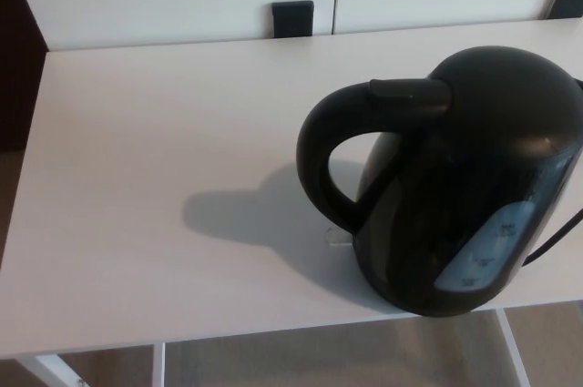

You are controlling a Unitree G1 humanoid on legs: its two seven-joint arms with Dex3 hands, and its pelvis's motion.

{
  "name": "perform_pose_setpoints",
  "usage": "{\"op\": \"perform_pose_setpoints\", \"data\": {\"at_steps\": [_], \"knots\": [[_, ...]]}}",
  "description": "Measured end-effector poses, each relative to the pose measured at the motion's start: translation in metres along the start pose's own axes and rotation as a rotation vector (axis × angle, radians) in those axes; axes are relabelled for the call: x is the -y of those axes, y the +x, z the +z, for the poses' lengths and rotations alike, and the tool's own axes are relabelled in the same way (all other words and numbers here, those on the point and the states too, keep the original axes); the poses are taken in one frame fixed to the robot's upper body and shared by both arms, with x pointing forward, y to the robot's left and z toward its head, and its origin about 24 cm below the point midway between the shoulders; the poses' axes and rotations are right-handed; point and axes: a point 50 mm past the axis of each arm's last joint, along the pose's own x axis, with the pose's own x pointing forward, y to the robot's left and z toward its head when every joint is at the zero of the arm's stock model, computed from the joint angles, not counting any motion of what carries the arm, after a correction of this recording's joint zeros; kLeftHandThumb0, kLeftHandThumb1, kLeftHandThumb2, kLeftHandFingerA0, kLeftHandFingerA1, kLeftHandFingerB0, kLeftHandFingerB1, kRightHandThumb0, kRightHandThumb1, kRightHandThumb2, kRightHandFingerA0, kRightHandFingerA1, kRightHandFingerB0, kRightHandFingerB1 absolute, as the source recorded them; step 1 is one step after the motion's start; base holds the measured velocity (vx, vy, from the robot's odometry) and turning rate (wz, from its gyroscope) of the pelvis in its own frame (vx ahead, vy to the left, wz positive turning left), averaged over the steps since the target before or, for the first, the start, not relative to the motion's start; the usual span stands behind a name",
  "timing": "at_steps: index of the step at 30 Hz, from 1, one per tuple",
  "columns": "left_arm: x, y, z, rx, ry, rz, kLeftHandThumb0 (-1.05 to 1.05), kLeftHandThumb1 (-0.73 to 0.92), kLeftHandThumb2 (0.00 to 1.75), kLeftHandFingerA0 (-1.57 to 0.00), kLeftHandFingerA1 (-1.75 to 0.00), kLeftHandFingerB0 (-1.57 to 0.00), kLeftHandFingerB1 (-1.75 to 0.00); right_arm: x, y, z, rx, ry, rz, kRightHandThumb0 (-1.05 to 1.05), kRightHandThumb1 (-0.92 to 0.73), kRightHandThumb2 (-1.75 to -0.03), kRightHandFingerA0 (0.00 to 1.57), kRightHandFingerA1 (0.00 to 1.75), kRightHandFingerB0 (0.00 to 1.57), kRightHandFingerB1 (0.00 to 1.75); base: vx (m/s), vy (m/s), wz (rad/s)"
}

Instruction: The robot walk towards a table in front and uses its left hand to pick up the pot from the base and places it on the table

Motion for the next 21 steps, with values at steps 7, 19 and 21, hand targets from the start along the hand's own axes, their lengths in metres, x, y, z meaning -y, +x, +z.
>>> {"op": "perform_pose_setpoints", "data": {"at_steps": [7,19,21], "knots": [[0.006,0.008,0.065,0.288,0.005,-0.036,-0.24,0.35,0.89,-0.09,-0.51,-0.08,-0.5,-0.001,0.001,0.002,0.007,0.003,0.002,-1.05,-0.3,-0.7,0.65,0.71,0.52,0.59,0.0,0.0,0.0],[0.085,0.006,0.167,0.713,0.003,-0.319,-0.54,0.46,0.55,-0.34,-0.32,-0.29,-0.3,-0.005,0.005,0.007,0.021,0.009,0.011,-0.95,-0.29,-0.71,0.59,0.69,0.5,0.6,0.0,0.0,0.0],[0.113,0.001,0.186,0.789,-0.008,-0.426,-0.63,0.4,0.7,-0.33,-0.4,-0.28,-0.39,-0.005,0.005,0.008,0.024,0.008,0.011,-0.94,-0.29,-0.71,0.61,0.69,0.53,0.61,0.0,0.0,0.0]]}}
